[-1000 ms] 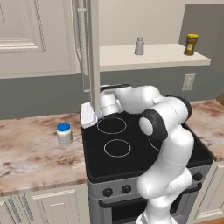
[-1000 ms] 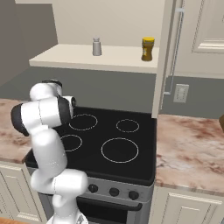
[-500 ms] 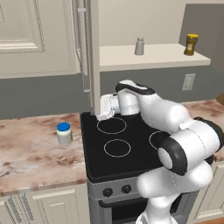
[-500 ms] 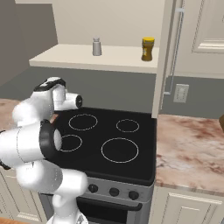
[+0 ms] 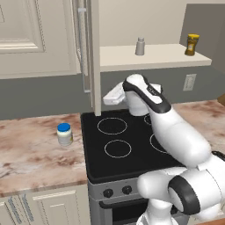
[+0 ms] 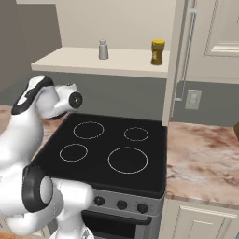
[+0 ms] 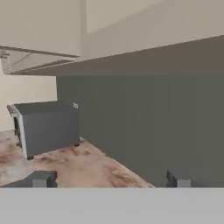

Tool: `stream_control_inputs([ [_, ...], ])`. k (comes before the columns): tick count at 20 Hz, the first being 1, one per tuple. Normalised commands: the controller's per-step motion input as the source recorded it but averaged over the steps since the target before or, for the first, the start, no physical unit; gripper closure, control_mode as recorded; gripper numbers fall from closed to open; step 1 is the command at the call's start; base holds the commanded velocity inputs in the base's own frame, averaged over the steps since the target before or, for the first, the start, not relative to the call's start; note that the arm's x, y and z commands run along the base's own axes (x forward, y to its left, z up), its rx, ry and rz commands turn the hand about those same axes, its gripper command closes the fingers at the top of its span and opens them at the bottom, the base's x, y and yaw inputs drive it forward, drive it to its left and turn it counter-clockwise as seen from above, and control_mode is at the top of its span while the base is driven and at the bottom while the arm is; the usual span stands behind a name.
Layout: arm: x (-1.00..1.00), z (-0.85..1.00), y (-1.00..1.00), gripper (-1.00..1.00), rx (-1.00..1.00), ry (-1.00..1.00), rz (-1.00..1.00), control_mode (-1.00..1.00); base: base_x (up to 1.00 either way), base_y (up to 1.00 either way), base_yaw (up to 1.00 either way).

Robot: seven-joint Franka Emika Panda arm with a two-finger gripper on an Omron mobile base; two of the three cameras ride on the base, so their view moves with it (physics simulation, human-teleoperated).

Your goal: Collect the turmeric, mayonnaise, and shaker from the cabinet and place them next to the stove.

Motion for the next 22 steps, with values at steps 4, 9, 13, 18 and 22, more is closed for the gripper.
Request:
stream_control_inputs([
  [4, -0.27, 1.0, -0.57, -1.0, -0.02, 0.12, -0.3, -1.0, 0.0, 0.0, 0.0],
  [9, -0.17, 0.85, -0.6, -1.0, -0.11, 0.14, -0.32, -1.0, 0.0, 0.0, 0.0],
  [13, -0.12, 0.87, -0.61, -1.0, -0.11, 0.13, -0.33, -1.0, 0.0, 0.0, 0.0],
  [18, -0.1, 0.72, -0.66, -1.0, -0.07, 0.12, -0.32, -1.0, 0.0, 0.0, 0.0],
  [22, -0.08, -0.04, -0.61, -1.0, 0.0, -0.01, -0.24, -1.0, 0.0, 0.0, 0.0],
])
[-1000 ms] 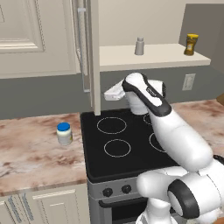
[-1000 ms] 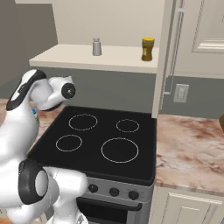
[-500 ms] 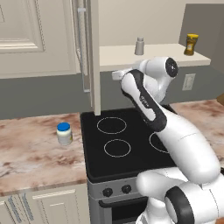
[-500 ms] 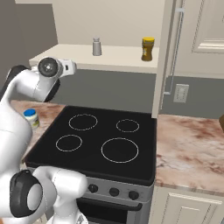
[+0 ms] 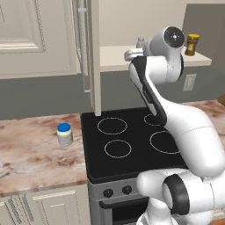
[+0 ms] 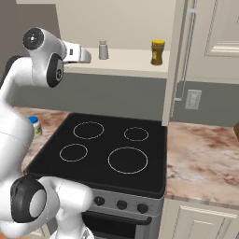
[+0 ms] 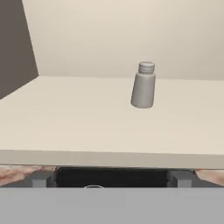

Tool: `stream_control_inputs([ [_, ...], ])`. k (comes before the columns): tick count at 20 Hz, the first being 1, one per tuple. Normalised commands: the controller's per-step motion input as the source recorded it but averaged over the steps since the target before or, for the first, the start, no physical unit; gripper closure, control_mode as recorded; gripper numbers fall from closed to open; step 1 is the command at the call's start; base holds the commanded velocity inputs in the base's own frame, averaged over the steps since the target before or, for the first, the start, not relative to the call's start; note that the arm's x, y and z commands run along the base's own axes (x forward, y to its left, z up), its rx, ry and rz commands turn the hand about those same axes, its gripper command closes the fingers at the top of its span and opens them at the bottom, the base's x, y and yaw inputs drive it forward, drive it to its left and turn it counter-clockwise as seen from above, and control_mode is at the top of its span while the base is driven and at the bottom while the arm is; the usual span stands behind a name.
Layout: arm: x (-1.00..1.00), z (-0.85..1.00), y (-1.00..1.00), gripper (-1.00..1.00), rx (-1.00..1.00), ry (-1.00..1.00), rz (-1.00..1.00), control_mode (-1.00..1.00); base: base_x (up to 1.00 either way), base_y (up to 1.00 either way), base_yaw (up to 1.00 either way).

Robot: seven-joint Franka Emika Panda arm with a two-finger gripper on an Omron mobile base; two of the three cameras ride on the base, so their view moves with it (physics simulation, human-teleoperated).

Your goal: Collect the turmeric, mayonnaise, and shaker from the cabinet and place them next to the stove.

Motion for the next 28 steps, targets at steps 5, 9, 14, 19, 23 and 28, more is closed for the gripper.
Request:
stream_control_inputs([
  [5, -0.19, -0.19, -0.53, -1.0, 0.03, -0.23, -0.14, -1.0, 0.0, 0.0, 0.0],
  [9, -0.11, 0.07, -0.38, -1.0, 0.09, -0.14, -0.1, -1.0, 0.0, 0.0, 0.0],
  [14, 0.0, 0.0, -0.04, -1.0, 0.02, -0.03, -0.03, -1.0, 0.0, 0.0, 0.0],
  [19, 0.02, 0.0, 0.03, -1.0, 0.0, 0.0, 0.0, -1.0, 0.0, 0.0, 0.0],
  [23, 0.02, 0.0, -0.02, -1.0, 0.0, 0.0, 0.0, -1.0, 0.0, 0.0, 0.0],
  [28, 0.13, 0.07, -0.03, -1.0, 0.0, 0.0, 0.0, -1.0, 0.0, 0.0, 0.0],
])
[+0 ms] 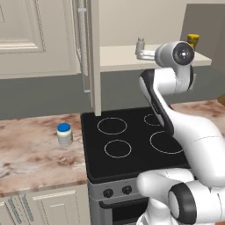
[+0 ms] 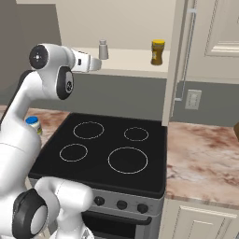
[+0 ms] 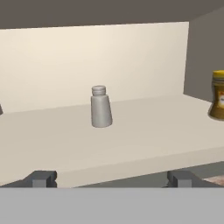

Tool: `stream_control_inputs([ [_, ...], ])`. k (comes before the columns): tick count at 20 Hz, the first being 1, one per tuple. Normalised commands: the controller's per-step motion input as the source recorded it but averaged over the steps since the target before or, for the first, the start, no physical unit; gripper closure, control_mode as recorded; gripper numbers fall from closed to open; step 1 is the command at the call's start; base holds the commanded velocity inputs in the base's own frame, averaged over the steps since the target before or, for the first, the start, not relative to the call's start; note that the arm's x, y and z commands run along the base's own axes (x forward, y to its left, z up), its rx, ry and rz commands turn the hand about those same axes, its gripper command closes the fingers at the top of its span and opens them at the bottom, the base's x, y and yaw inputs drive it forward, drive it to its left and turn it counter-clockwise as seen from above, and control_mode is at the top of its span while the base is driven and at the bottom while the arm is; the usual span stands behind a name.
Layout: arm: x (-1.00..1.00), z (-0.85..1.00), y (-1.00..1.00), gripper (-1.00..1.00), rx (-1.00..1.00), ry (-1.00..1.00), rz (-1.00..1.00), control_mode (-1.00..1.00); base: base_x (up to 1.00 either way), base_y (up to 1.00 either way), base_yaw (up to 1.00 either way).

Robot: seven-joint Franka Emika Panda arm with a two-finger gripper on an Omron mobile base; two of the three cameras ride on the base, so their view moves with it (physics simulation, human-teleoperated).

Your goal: Collect the turmeric, mayonnaise, and shaker from the cabinet and place them next to the stove.

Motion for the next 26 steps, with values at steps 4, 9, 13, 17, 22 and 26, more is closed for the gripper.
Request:
stream_control_inputs([
  [4, 0.21, 0.15, 0.0, -1.0, 0.0, 0.0, 0.0, -1.0, 0.0, 0.0, 0.0],
  [9, 0.19, 0.25, 0.0, -1.0, 0.0, 0.0, -0.01, -1.0, 0.0, 0.0, 0.0],
  [13, 0.24, 0.26, 0.04, -1.0, 0.0, 0.04, -0.01, -1.0, 0.0, 0.0, 0.0],
  [17, 0.32, 0.06, 0.16, -1.0, -0.01, 0.07, -0.01, -1.0, 0.0, 0.0, 0.0],
  [22, 0.42, 0.01, 0.23, -1.0, -0.01, 0.09, -0.01, -1.0, 0.0, 0.0, 0.0],
  [26, 0.4, 0.19, 0.04, -1.0, 0.0, 0.12, 0.0, -1.0, 0.0, 0.0, 0.0],
])
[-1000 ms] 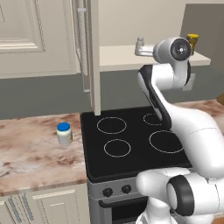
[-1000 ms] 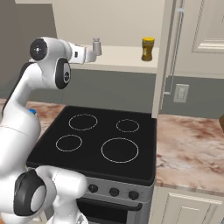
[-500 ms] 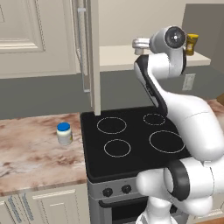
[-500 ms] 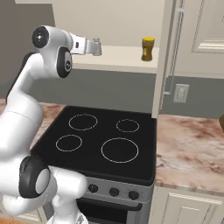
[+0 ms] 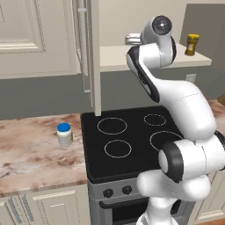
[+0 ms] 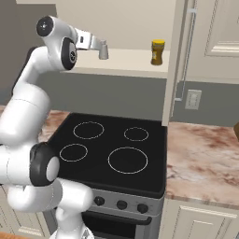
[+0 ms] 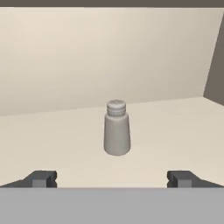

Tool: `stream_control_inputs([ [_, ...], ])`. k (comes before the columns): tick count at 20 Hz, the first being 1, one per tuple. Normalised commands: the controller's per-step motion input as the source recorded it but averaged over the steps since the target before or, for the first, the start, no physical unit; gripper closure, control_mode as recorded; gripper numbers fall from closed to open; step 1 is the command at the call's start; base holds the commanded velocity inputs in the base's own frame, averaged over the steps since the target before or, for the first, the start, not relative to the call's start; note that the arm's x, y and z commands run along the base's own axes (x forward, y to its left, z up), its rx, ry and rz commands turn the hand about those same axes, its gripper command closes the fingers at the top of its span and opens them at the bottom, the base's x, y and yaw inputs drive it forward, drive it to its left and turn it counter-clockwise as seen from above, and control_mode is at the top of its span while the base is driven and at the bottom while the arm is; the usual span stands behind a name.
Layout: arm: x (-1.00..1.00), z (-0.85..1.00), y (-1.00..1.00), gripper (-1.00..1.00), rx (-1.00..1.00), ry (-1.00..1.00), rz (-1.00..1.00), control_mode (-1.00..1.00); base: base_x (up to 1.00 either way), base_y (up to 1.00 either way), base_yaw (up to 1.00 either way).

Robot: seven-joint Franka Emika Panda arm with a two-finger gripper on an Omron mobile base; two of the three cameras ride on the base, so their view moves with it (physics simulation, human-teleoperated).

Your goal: Collect the turmeric, mayonnaise, and shaker from the cabinet and place them next to the stove.

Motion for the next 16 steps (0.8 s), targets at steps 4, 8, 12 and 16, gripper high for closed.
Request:
stream_control_inputs([
  [4, 0.34, 0.25, -0.05, -1.0, 0.0, 0.07, 0.0, -1.0, 0.0, 0.0, 0.0],
  [8, 0.36, 0.12, -0.03, -1.0, 0.0, 0.06, 0.0, -1.0, 0.0, 0.0, 0.0],
  [12, 0.38, 0.0, 0.0, -1.0, 0.0, 0.04, 0.0, -1.0, 0.0, 0.0, 0.0],
  [16, 0.42, -0.04, 0.0, -1.0, 0.0, 0.02, 0.0, -1.0, 0.0, 0.0, 0.0],
])
